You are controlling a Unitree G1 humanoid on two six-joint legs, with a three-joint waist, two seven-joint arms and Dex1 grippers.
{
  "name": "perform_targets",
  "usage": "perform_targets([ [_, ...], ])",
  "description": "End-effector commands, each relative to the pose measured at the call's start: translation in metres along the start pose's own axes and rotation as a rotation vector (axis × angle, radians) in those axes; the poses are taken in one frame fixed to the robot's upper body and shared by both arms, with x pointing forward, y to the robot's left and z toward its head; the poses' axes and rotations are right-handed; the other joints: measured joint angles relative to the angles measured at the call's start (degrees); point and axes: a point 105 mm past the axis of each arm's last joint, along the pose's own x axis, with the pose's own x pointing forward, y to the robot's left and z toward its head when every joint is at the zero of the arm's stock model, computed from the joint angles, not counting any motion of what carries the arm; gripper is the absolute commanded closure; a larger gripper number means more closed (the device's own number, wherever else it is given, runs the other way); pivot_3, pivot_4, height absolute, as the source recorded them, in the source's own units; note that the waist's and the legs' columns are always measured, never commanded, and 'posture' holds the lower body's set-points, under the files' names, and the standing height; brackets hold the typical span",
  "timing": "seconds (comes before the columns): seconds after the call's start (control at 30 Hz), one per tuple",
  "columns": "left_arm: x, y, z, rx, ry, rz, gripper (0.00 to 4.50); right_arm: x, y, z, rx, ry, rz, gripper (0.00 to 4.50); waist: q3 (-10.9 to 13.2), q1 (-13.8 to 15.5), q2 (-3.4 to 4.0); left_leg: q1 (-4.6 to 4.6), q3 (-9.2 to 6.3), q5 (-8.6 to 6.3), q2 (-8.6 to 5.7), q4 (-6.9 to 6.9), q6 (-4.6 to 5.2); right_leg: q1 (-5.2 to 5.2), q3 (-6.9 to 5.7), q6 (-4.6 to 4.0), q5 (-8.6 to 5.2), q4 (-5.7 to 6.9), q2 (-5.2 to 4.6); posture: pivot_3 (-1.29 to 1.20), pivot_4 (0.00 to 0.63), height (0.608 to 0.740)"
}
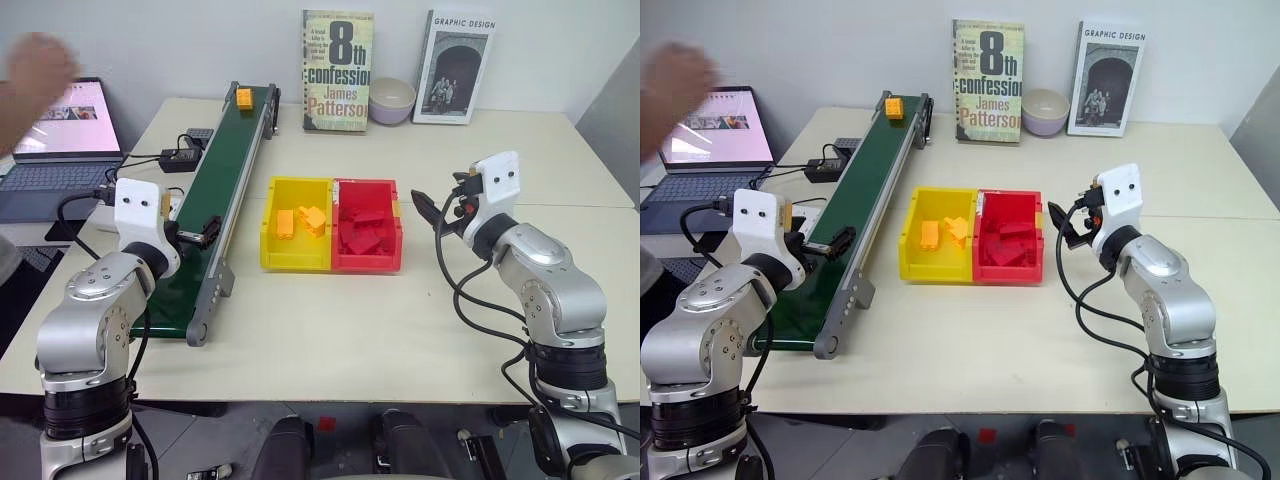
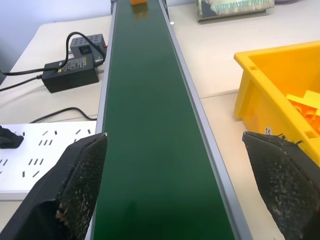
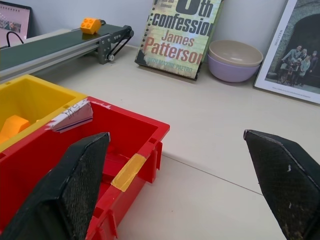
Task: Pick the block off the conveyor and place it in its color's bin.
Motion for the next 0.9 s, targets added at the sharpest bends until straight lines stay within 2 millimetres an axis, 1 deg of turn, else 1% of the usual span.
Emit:
perform_targets([
  [0.03, -0.005, -0.001, 0.014, 0.021, -0.048, -0.008, 0.02, -0.005, -0.003, 0.012, -0.013, -0.05, -0.011, 0.0, 0.0, 0.0, 0.0, 0.0, 0.0, 0.0, 0.0, 0.0, 0.0, 0.0, 0.0, 0.0, 0.0, 0.0, 0.0, 0.0, 0.15, 0.74],
  [0.3, -0.007, -0.002, 0.017, 0.017, -0.062, -0.016, 0.02, -0.008, -0.007, 0.013, -0.023, -0.046, -0.01, 0.0, 0.0, 0.0, 0.0, 0.0, 0.0, 0.0, 0.0, 0.0, 0.0, 0.0, 0.0, 0.0, 0.0, 0.0, 0.0, 0.0, 0.15, 0.74],
  [0.4, -0.009, 0.001, 0.017, 0.02, -0.067, 0.009, 0.02, -0.008, -0.007, 0.013, -0.029, -0.046, -0.003, 0.0, 0.0, 0.0, 0.0, 0.0, 0.0, 0.0, 0.0, 0.0, 0.0, 0.0, 0.0, 0.0, 0.0, 0.0, 0.0, 0.0, 0.15, 0.74],
  [0.53, -0.011, 0.008, 0.017, 0.008, -0.078, 0.084, 0.02, -0.008, -0.001, 0.018, -0.031, -0.062, 0.055, 0.0, 0.0, 0.01, 0.0, 0.0, -0.01, 0.0, 0.0, 0.0, 0.0, 0.0, 0.0, 0.0, 0.0, 0.0, 0.0, 0.0, 0.15, 0.74],
  [0.63, -0.009, 0.012, 0.015, -0.033, -0.086, 0.135, 0.02, -0.014, 0.022, 0.032, -0.011, -0.109, 0.259, 0.0, 0.0, 0.01, 0.0, 0.01, 0.0, 0.0, 0.0, 0.0, 0.0, 0.01, 0.01, 0.0, 0.0, 0.0, 0.0, 0.0, 0.15, 0.74],
  [0.67, -0.008, 0.013, 0.015, -0.04, -0.087, 0.143, 0.02, -0.016, 0.027, 0.035, -0.008, -0.117, 0.303, 0.0, 0.01, 0.01, 0.01, 0.01, -0.02, 0.0, 0.01, 0.01, 0.0, 0.02, -0.01, 0.0, 0.0, 0.0, 0.0, 0.0, 0.15, 0.74],
  [0.77, -0.004, 0.016, 0.014, -0.072, -0.09, 0.185, 0.02, -0.029, 0.054, 0.045, 0.041, -0.135, 0.563, 0.0, 0.01, 0.02, 0.02, 0.01, -0.03, 0.0, 0.0, 0.01, 0.0, 0.02, -0.02, 0.0, 0.0, -0.01, 0.01, 0.0, 0.15, 0.74],
  [0.9, 0.004, 0.014, 0.009, -0.085, -0.071, 0.201, 0.02, -0.043, 0.08, 0.057, 0.059, -0.138, 0.801, 0.0, 0.01, 0.03, 0.01, 0.01, -0.07, 0.0, 0.0, 0.02, 0.0, 0.04, -0.06, 0.0, 0.0, 0.01, 0.01, 0.0, 0.15, 0.74],
])
